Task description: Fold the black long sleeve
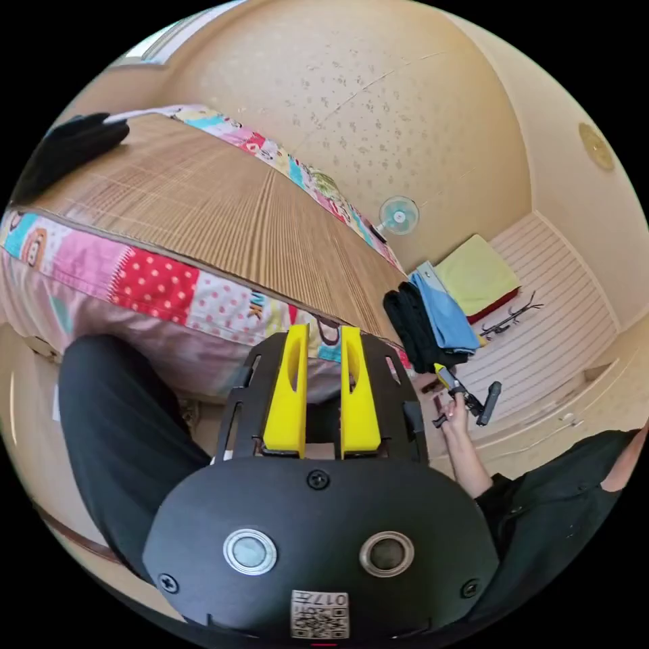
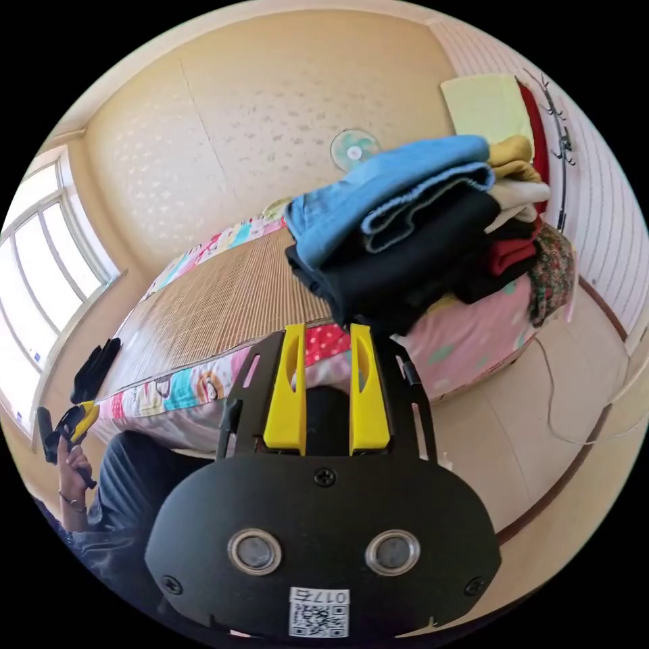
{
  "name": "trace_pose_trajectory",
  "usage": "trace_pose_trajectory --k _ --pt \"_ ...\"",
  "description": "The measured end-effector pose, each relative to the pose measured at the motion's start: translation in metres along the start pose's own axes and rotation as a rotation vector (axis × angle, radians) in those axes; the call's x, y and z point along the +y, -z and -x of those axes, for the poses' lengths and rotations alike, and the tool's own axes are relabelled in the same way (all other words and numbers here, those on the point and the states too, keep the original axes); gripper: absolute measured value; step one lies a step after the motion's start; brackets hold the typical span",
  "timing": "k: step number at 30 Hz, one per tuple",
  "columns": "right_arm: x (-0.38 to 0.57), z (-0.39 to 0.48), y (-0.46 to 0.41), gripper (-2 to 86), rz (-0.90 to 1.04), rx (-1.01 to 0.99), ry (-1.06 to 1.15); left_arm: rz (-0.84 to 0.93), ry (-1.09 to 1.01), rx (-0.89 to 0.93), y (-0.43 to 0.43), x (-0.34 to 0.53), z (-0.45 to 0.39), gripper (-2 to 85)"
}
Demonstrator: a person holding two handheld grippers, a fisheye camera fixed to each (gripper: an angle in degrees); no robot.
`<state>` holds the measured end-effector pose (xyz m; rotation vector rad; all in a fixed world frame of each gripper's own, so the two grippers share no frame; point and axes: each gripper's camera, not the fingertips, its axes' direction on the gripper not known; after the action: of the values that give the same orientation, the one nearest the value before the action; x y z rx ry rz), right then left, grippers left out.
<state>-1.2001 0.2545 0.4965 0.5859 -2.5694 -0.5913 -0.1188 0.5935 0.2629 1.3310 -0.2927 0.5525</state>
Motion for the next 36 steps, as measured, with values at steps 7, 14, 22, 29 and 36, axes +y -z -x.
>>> trace_pose_trajectory --k 7,14,22,29,36 --pt "-0.024 0.108 -0.13 12.7 0.178 -0.127 0.298 -0.128 -0.024 -0.352 -0.011 0.027 0.003 8.6" --pt "-0.027 0.228 -0.298 17.7 0.6 -0.072 0.586 -0.06 -0.032 -0.334 -0.071 0.04 -0.017 11.3" --pt "-0.06 0.277 -0.433 21.9 0.909 0.05 0.666 0.002 -0.146 -0.411 -0.091 -0.087 -0.034 16.2" --pt "-0.074 0.279 -0.531 23.5 1.235 0.15 0.722 0.021 -0.078 -0.672 -0.055 -0.179 0.023 16.0" --pt "-0.076 0.256 -0.575 23.8 1.325 0.177 0.719 -0.051 0.043 -0.867 0.013 -0.269 0.096 16.7"
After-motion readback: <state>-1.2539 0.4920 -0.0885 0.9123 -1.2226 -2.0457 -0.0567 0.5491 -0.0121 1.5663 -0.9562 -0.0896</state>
